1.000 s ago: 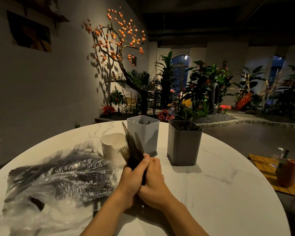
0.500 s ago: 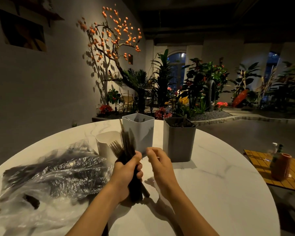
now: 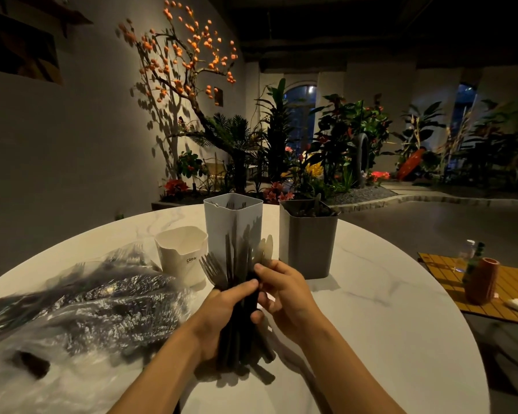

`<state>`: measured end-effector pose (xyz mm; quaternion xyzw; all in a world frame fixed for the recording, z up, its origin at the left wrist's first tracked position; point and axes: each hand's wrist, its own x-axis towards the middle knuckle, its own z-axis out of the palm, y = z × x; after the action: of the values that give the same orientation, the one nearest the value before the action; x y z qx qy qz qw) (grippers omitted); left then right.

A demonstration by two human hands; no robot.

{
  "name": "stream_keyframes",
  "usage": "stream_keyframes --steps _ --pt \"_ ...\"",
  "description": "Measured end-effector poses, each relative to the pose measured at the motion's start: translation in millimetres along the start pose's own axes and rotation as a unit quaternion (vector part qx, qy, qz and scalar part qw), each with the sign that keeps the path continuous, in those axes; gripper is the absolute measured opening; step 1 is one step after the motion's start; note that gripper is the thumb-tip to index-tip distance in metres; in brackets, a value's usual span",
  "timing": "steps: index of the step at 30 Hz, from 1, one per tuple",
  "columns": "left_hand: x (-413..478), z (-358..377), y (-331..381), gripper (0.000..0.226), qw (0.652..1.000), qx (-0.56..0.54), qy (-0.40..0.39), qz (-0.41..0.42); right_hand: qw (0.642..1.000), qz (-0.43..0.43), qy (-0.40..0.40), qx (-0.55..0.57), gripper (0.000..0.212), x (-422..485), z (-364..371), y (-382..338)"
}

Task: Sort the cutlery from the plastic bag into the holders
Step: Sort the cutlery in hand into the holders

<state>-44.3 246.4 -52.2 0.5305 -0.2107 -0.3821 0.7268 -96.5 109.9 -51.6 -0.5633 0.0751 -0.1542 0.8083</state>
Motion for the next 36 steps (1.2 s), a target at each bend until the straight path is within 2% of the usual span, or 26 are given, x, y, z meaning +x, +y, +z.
stream_keyframes --steps 6,12,17,24,26,29,32,34,36 --pt "-2.5 -3.6 -3.8 0.035 0.999 0.031 0.043 -0.006 1.0 0.002 0.015 -0.026 0.021 -1.9 4.5 0.7" --pt "-4.8 0.9 -7.1 0.029 0.998 0.035 0.05 0.005 0.986 -0.059 0.016 -0.156 0.02 -7.7 12.7 1.4" --pt "-8.8 1.5 -6.1 0.03 0.997 0.047 0.065 0.01 0.992 -0.043 0.003 -0.122 0.021 -6.3 3.8 -3.9" --pt "-9.9 2.0 -5.1 0.03 0.996 0.041 0.08 0.011 0.979 -0.06 0.075 -0.179 0.02 -4.0 -0.4 -3.7" --pt "-8.9 -0.1 -6.8 0.031 0.995 0.054 0.085 0.011 0.97 -0.064 0.054 -0.227 0.018 -7.3 0.4 -8.1" --pt "-7.6 -2.7 -7.6 0.032 0.993 0.073 0.094 0.011 0.959 -0.029 -0.031 -0.279 0.012 -11.7 2.0 -16.8" --pt "-6.4 -3.5 -7.6 0.031 0.993 0.082 0.083 0.008 0.946 -0.001 -0.056 -0.318 0.014 -13.2 -0.1 -28.2" --pt "-5.2 -3.8 -7.4 0.03 0.996 0.054 0.069 0.009 0.949 -0.015 -0.034 -0.315 0.017 -9.3 -3.3 -40.1" --pt "-3.8 -3.4 -7.5 0.028 0.998 0.012 0.066 0.014 0.961 -0.062 0.025 -0.269 0.018 -3.3 -6.2 -59.8"
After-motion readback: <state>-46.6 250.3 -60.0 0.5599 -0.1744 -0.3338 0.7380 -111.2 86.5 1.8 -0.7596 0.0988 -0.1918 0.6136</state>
